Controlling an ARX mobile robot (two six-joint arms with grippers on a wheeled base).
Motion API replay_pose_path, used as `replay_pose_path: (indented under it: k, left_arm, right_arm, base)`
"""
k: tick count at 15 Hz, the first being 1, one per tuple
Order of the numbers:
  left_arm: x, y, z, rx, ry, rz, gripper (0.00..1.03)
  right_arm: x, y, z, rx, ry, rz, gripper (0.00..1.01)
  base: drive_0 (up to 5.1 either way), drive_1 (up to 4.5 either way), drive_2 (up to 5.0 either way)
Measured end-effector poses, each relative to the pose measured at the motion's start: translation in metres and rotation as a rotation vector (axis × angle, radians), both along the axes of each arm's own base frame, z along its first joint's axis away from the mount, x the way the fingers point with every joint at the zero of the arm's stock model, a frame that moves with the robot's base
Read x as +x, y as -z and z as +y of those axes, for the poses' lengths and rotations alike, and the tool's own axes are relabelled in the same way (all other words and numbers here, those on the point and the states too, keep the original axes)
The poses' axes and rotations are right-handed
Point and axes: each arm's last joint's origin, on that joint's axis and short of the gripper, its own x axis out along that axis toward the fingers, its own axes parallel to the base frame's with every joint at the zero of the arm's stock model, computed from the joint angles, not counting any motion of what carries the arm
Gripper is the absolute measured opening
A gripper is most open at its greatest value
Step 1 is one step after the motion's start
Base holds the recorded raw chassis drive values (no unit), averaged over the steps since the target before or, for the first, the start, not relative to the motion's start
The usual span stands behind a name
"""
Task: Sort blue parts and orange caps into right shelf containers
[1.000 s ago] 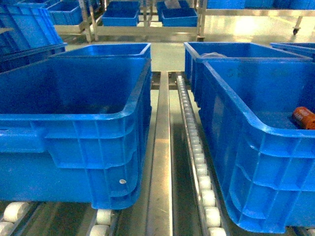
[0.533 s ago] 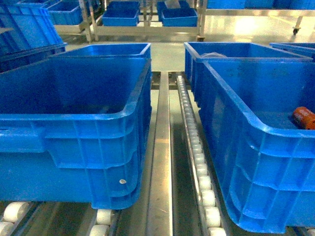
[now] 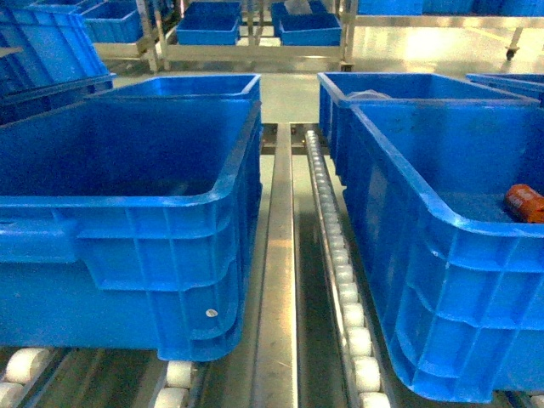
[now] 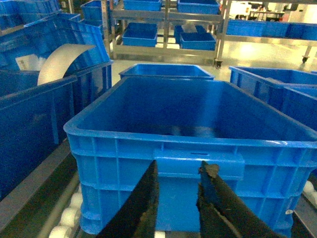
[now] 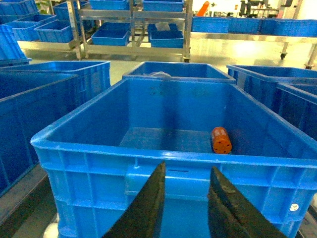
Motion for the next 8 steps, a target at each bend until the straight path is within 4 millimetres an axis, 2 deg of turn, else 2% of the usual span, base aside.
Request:
replay_pose_path:
  k: [2, 7, 8]
  left_arm:
    - [0.0000, 0.0000, 0.0000, 0.000, 0.000, 0.000, 0.46]
    - [0.0000, 0.0000, 0.0000, 0.000, 0.000, 0.000, 0.93]
    - [0.0000, 0.0000, 0.0000, 0.003, 0.000, 0.000, 1.00]
  right_arm:
    - [0.0000, 0.0000, 0.0000, 0.000, 0.000, 0.000, 0.51]
    - [0.0000, 0.0000, 0.0000, 0.000, 0.000, 0.000, 0.98]
    - [0.0000, 0.0000, 0.0000, 0.000, 0.000, 0.000, 0.99]
  base:
    - [0.0, 0.00, 0.0]
    - [0.0, 0.00, 0.0]
    - [0.0, 0.00, 0.0]
